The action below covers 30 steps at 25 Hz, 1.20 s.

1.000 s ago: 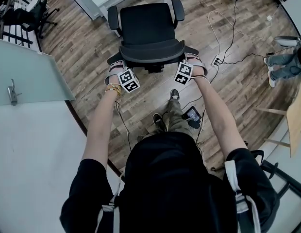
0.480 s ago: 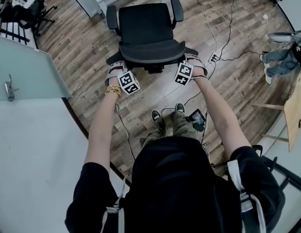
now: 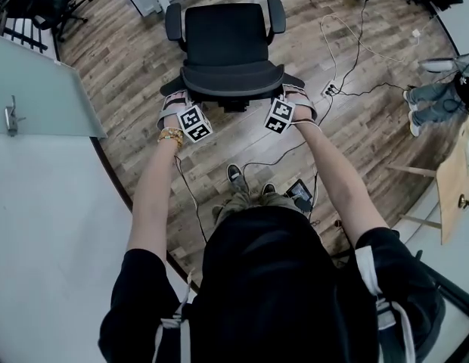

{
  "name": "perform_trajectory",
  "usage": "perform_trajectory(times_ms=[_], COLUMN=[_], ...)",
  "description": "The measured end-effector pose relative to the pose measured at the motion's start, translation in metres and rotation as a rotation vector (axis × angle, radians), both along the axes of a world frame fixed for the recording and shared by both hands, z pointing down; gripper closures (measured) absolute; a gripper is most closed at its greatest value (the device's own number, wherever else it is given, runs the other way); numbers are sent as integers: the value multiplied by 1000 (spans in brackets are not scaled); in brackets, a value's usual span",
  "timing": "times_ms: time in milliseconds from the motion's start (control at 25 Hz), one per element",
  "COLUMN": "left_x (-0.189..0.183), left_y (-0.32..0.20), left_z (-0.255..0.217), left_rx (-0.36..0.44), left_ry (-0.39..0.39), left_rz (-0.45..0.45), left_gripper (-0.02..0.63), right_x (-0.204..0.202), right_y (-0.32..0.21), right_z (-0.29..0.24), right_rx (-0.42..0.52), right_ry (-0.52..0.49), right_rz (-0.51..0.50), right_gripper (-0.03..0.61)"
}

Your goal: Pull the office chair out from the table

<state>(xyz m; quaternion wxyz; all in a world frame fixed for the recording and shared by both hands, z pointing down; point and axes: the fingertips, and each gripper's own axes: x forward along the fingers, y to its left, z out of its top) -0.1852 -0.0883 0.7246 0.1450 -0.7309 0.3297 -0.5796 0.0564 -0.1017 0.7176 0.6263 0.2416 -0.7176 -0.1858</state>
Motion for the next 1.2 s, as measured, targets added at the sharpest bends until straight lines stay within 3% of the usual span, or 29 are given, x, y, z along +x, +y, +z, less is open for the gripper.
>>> perform_trajectory(times_ms=[480,1200], left_x=[16,68], left_y=[58,164], left_z=[2,-2], left_rx=[-28,-8], left_ry=[-22,4], left_rz=[-108,-185], left_gripper=[410,408], right_x=[20,65], right_y=[47,121], right_z=[0,-3], right_rx=[36,29], right_ry=[-14,-8], right_rz=[-70,-153], right_gripper=[443,439])
